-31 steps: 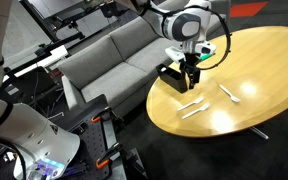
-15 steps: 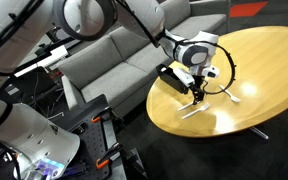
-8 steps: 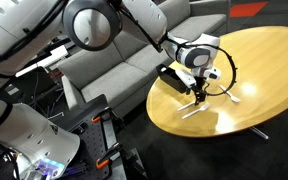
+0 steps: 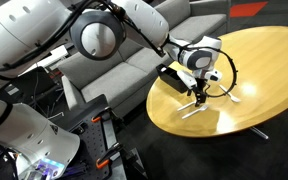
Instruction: Put the plastic fork inside the black object.
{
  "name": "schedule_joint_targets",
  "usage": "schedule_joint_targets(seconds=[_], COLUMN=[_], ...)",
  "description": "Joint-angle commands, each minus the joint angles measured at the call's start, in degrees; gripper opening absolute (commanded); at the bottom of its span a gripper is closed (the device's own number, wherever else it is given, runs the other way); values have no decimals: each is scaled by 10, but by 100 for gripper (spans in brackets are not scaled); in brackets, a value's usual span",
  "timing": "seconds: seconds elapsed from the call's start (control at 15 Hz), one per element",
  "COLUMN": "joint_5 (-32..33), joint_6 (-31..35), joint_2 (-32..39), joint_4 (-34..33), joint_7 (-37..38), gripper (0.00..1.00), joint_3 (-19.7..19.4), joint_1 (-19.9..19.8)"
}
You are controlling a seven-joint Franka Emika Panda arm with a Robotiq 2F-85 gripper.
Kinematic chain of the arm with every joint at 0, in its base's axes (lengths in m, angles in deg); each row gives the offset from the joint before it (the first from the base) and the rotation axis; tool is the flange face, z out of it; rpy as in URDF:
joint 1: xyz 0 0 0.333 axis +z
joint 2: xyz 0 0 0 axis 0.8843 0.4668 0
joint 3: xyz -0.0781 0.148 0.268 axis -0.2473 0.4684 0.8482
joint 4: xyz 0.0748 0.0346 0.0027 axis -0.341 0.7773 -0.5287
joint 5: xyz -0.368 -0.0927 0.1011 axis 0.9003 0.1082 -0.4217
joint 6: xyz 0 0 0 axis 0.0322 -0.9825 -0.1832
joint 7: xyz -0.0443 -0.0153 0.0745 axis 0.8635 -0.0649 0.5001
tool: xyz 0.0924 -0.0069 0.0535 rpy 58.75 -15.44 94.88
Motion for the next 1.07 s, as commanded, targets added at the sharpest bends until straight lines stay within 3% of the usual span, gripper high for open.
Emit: schedule_joint_targets(seconds=[0.0,0.07,0.13,0.27,0.73,0.87,1.0], joint_5=[-6,-6,-5,0,-1,0,0], joint_6=[-40,-43,-44,-44,-53,-49,-30], joint_2=[26,31,35,38,37,29,5], joint_4=[-48,-54,-59,-62,-71,-61,-29], joint_7=[20,21,21,24,32,39,46], gripper=[100,100,75,66,11,0,1], joint_3=[-9,-9,-9,-6,-5,-6,-7], joint_1=[6,7,7,5,7,9,10])
